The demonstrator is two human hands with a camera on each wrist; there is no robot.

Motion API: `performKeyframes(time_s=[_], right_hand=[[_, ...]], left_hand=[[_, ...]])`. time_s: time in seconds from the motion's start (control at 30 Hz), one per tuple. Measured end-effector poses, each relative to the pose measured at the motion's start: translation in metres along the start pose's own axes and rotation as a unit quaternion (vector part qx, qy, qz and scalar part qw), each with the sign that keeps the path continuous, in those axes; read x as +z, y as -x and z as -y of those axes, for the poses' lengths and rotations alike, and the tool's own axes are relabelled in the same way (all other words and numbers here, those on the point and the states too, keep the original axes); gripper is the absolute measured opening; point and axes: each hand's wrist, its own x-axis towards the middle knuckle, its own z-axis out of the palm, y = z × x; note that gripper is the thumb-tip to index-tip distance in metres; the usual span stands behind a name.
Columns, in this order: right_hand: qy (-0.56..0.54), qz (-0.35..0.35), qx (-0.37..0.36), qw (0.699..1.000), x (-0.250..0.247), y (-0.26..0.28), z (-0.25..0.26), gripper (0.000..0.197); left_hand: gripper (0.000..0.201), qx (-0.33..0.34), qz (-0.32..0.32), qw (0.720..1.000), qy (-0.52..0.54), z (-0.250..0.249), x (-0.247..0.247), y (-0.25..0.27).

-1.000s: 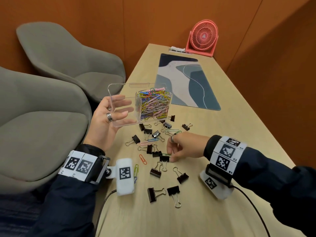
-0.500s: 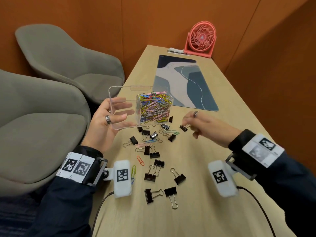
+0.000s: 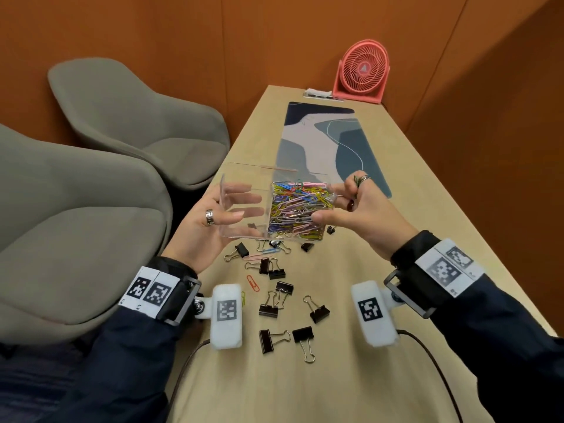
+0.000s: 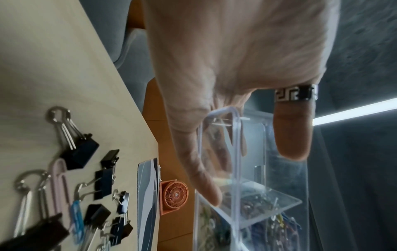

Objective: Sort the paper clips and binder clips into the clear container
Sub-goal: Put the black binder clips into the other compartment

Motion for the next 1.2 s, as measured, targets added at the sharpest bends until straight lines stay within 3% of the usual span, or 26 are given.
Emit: performKeyframes(time_s=[0.13,0.33,0.43,0.57,0.67,0.83,0.9,1.0,1.2], right_hand=[[0.007,-0.016,0.008,1.000,-0.012,0.015,-0.002,0.061],[0.076,-0.074,0.025,0.994,-0.041,0.039,-0.015,0.054],[0.142,-0.107,0.051,0.983,-0.055,0.050,-0.020,0.054],[0.164,-0.130,0.087,0.974,-0.068,0.061,-0.027,0.056],[0.185,-0.128,0.112,0.968,-0.073,0.067,-0.033,0.056],[0.208,-0.125,0.129,0.961,-0.073,0.072,-0.039,0.054],[0.223,-0.122,0.129,0.958,-0.071,0.072,-0.041,0.056],[0.222,-0.125,0.126,0.959,-0.070,0.072,-0.042,0.057],[0.221,-0.125,0.124,0.959,-0.067,0.074,-0.040,0.056]], left_hand=[[0.055,-0.044,0.008,0.997,-0.063,-0.003,0.014,0.005],[0.036,-0.108,-0.020,0.971,-0.213,-0.004,0.014,0.013],[0.037,-0.158,-0.005,0.926,-0.343,-0.004,0.004,0.022],[0.036,-0.218,0.044,0.821,-0.525,-0.006,0.004,0.030],[0.032,-0.250,0.082,0.758,-0.597,-0.007,0.010,0.034],[0.019,-0.270,0.121,0.691,-0.660,-0.005,0.013,0.035],[0.023,-0.281,0.128,0.657,-0.688,-0.003,0.014,0.036],[0.045,-0.286,0.122,0.631,-0.710,0.002,0.020,0.038],[0.035,-0.261,0.128,0.625,-0.724,0.007,0.025,0.038]])
